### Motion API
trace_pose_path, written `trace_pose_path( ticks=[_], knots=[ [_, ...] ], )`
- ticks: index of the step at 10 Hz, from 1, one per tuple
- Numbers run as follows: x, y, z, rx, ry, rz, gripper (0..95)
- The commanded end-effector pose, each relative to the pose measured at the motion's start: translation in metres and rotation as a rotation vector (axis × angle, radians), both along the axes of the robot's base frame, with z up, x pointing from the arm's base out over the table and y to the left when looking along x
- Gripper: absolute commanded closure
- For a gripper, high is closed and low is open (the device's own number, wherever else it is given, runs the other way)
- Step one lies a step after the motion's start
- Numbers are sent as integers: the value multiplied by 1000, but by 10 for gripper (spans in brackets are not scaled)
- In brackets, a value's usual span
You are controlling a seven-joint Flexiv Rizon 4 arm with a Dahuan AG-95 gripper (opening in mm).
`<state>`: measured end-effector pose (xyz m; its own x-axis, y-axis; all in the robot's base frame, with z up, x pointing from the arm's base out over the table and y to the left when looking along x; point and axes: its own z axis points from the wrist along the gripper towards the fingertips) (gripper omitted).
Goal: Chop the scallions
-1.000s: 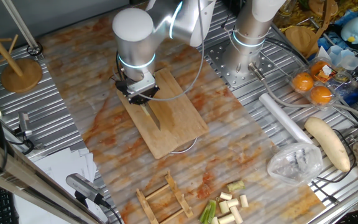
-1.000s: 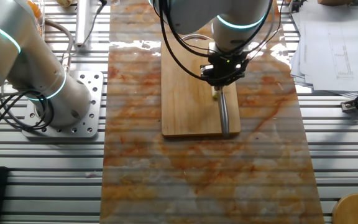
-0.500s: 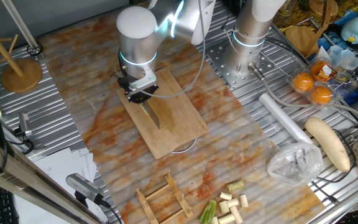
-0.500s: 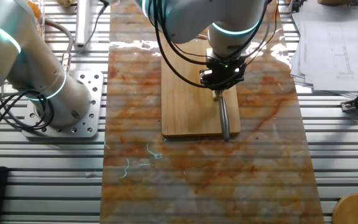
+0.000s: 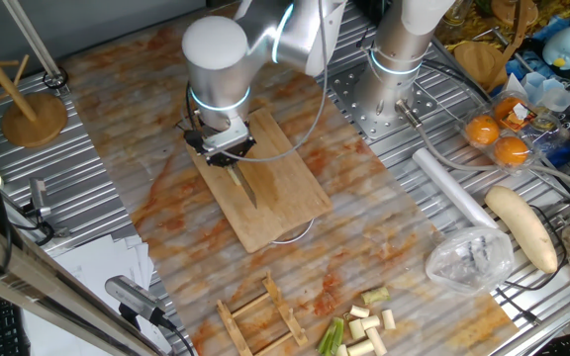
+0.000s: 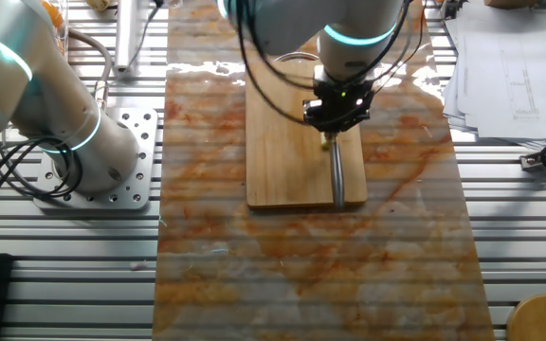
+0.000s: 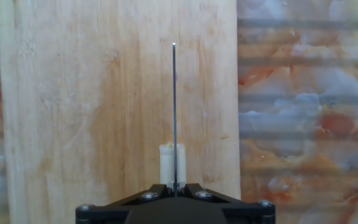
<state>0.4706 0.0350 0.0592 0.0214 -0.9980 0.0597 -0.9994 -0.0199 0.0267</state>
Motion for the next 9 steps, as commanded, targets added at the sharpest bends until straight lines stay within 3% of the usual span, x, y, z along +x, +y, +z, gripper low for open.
trace_pose_path(
  ticks=[1,4,6,9],
  knots=[
    [-1,0,2,15,0,-4,950],
    [-1,1,4,16,8,-7,950],
    [-1,-1,-1,-4,2,8,950],
    [-5,-13,-41,-9,-23,20,950]
  ],
)
